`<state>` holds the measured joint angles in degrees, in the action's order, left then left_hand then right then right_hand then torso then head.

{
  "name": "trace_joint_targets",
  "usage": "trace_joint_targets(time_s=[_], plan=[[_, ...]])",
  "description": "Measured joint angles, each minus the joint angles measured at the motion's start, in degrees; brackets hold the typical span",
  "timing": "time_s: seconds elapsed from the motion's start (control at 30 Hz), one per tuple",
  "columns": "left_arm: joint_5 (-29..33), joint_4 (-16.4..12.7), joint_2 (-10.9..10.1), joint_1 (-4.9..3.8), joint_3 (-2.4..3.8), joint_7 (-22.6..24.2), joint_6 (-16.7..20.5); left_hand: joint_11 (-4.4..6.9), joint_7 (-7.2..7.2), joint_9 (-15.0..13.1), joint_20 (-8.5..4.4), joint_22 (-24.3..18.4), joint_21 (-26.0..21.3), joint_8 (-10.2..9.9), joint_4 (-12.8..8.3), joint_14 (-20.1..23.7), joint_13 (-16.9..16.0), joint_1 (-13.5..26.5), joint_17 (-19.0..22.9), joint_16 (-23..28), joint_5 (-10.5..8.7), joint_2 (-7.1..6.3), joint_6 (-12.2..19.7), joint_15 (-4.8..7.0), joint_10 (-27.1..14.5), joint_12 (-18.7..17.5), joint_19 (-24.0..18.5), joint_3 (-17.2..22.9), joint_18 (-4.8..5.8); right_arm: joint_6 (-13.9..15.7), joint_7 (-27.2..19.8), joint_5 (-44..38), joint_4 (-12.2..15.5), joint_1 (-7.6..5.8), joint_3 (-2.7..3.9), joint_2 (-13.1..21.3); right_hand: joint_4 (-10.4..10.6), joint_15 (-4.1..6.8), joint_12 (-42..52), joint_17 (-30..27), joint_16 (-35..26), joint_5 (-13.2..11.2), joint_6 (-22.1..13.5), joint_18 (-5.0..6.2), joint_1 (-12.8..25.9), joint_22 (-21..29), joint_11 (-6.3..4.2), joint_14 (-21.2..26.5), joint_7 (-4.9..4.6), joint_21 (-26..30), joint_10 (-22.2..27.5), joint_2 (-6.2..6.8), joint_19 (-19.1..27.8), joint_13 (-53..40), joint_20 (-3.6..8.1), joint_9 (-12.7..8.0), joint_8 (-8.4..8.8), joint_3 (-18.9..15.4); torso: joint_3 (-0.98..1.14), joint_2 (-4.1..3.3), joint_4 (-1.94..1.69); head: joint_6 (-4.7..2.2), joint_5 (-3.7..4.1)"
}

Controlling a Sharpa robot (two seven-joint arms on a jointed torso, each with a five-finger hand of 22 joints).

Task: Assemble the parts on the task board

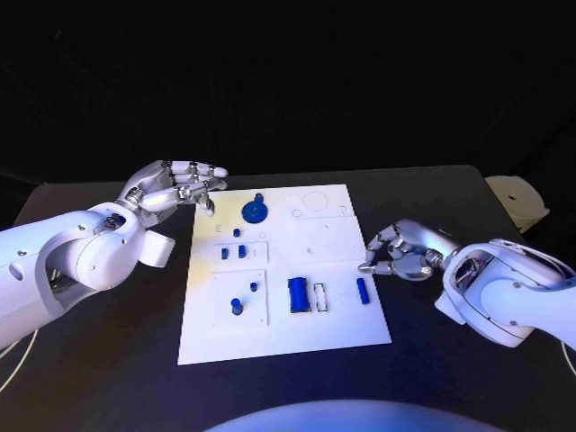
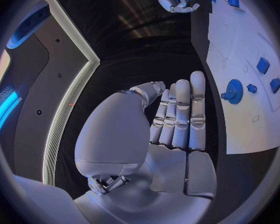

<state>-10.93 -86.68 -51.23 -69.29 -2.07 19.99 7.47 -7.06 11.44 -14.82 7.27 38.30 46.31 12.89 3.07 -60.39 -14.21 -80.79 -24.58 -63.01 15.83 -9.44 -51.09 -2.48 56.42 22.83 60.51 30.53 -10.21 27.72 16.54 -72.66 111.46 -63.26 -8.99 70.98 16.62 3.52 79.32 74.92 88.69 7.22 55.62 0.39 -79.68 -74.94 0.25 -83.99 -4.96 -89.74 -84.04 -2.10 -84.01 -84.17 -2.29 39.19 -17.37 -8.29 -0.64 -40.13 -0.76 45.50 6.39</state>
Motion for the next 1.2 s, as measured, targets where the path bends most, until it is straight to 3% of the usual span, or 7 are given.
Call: trace_joint_targets(time_s=[0.37, 0.53, 1.1, 1.2], plan=[[-0.02, -0.05, -0.06, 0.00, 0.02, 1.24, 0.01, 0.00, 0.00, 0.00, 0.00, 0.07, 0.00, 0.20, 0.01, 0.00, 0.01, 0.00, 0.00, 0.00, 0.00, 0.00, 0.00, 0.00, 0.00, 0.00, 0.00, 0.00, 0.00, -1.10, 4.67, -9.12, 0.89, 2.33, -0.02, -0.43, 0.13, -0.04, 0.87, -0.01, 0.00, -1.46, 0.62, 0.00, 0.71, 0.01, 0.28, -0.04, -0.23, 0.00, 0.12, -0.75, 0.00, -0.47, -0.41, -0.69, 0.76, -2.07, -0.04, -0.04, -0.15, 0.04, 0.60], [-0.03, -0.05, -0.14, 0.00, 0.01, 1.48, 0.00, 0.00, 0.00, 0.00, 0.00, 0.07, 0.00, 0.20, 0.01, 0.00, -0.04, 0.00, 0.05, 0.00, 0.00, 0.00, 0.00, 0.00, 0.00, 0.00, 0.00, -0.01, 0.00, -1.87, 7.28, -11.47, 0.73, 3.20, -0.06, -1.09, 0.12, -0.04, 0.88, -0.01, 0.00, -1.78, 0.62, 0.00, 1.82, 0.01, 0.37, -0.04, -0.23, 0.00, 0.21, -0.37, 0.00, -0.37, -0.41, -0.78, 0.76, -2.71, -0.11, -0.07, -0.25, 0.13, 0.62], [-0.06, -0.14, -0.51, 0.01, 0.00, 1.63, -0.07, 0.00, 0.00, -0.01, 0.00, 0.13, 0.00, 0.20, 0.01, 0.00, -0.03, 0.00, 0.04, 0.00, 0.00, 0.00, 0.00, 0.00, 0.00, 0.19, 0.00, -0.01, 0.00, -3.15, 10.80, -15.33, -0.99, 4.84, 0.22, -3.94, 0.12, -0.04, 0.90, -0.01, 0.23, -1.52, 1.28, 0.01, 1.86, 0.02, 0.37, -0.04, -0.13, 0.00, 0.22, -0.32, 0.00, -0.29, -0.40, -0.61, 0.84, -2.70, -0.13, -0.08, -0.29, 0.54, 0.24], [-0.07, -0.16, -0.53, 0.01, 0.00, 1.63, -0.11, 0.00, 0.00, 0.00, 0.00, 0.13, 0.00, 0.20, 0.01, 0.00, -0.03, 0.00, 0.04, 0.00, 0.00, 0.00, 0.00, 0.00, 0.00, 0.19, 0.00, -0.01, 0.00, -3.05, 10.93, -15.92, -1.22, 4.93, 0.26, -4.49, -0.87, -0.07, 1.58, -0.01, 0.23, -0.57, 1.62, 0.00, -0.04, 0.02, 0.47, -0.06, 0.14, 0.00, 0.32, -1.32, 0.00, -0.46, -0.40, -0.61, 1.31, -1.71, -0.10, -0.08, -0.30, 0.59, 0.18]])
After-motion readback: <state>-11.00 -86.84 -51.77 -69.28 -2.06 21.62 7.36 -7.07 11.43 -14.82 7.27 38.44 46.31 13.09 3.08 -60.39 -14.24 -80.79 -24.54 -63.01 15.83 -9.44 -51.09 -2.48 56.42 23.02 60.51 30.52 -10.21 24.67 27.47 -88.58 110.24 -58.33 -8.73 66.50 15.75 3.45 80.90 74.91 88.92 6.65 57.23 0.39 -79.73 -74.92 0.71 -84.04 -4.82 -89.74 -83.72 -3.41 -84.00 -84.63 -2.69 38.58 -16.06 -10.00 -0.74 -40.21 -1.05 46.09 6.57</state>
